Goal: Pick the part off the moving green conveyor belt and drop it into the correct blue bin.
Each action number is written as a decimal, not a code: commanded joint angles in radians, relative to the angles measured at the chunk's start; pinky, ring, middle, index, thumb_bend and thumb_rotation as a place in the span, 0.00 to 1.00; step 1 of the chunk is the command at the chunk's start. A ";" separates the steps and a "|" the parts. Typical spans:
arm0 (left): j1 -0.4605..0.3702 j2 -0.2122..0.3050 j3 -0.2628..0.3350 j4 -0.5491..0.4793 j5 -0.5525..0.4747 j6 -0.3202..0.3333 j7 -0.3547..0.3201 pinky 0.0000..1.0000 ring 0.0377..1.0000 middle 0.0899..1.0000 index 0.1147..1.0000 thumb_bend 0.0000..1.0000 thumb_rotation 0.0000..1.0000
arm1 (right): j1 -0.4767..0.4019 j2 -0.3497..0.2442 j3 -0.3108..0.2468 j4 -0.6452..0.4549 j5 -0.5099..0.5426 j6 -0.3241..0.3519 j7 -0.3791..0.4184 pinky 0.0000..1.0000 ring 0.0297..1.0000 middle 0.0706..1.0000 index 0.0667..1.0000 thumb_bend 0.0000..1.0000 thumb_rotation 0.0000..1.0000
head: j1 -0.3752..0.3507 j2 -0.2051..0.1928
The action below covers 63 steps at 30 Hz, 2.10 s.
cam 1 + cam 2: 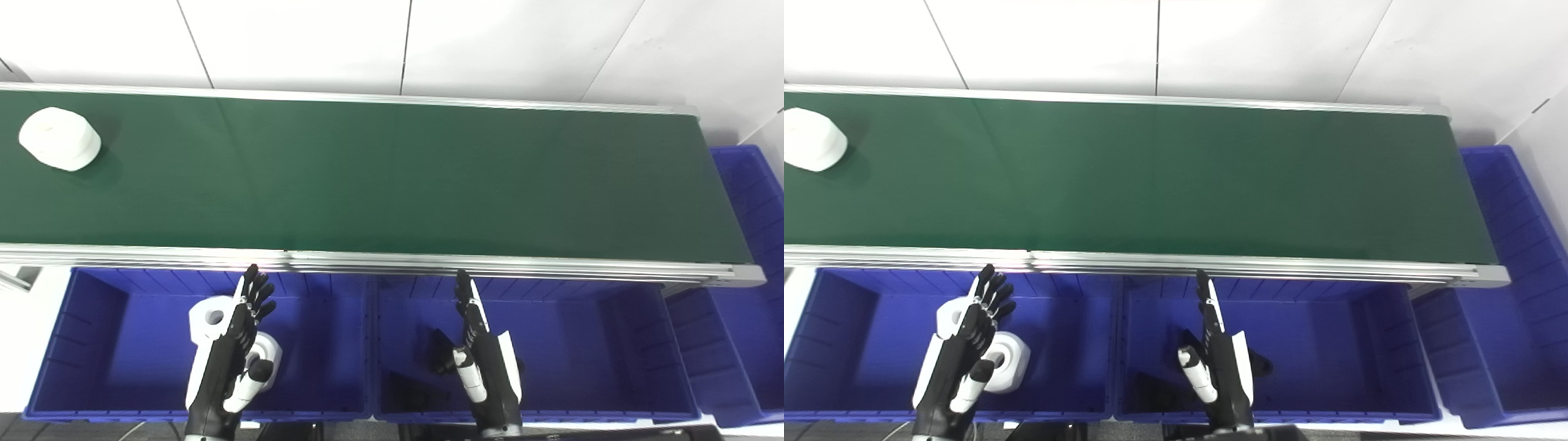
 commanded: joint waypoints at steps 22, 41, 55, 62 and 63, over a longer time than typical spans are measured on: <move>0.002 0.000 -0.006 -0.014 0.003 -0.043 0.006 0.90 0.95 0.98 1.00 1.00 0.91 | 0.011 0.009 -0.002 -0.019 -0.004 -0.058 0.018 1.00 1.00 1.00 1.00 1.00 0.99 | -0.006 0.002; -0.032 -0.026 -0.045 0.071 0.079 -0.057 0.055 0.84 0.92 0.97 1.00 1.00 0.93 | -0.024 -0.038 -0.024 0.044 0.049 -0.059 0.026 1.00 1.00 1.00 1.00 1.00 1.00 | 0.226 -0.108; -0.120 -0.002 -0.191 0.173 0.104 -0.059 0.242 0.74 0.85 0.90 1.00 1.00 0.91 | -0.059 -0.052 -0.120 0.075 0.228 -0.059 0.213 1.00 1.00 1.00 1.00 0.96 0.98 | 0.400 -0.256; -0.158 0.080 -0.293 -0.057 0.228 -0.059 0.419 0.62 0.77 0.88 0.98 0.98 0.88 | -0.058 -0.038 -0.157 0.090 0.217 -0.059 0.260 1.00 1.00 1.00 1.00 0.97 0.97 | 0.419 -0.248; -0.184 0.096 -0.291 -0.092 0.228 -0.059 0.421 0.62 0.77 0.87 0.98 0.99 0.88 | -0.061 -0.034 -0.160 0.094 0.212 -0.059 0.260 1.00 1.00 1.00 1.00 0.97 0.97 | 0.426 -0.248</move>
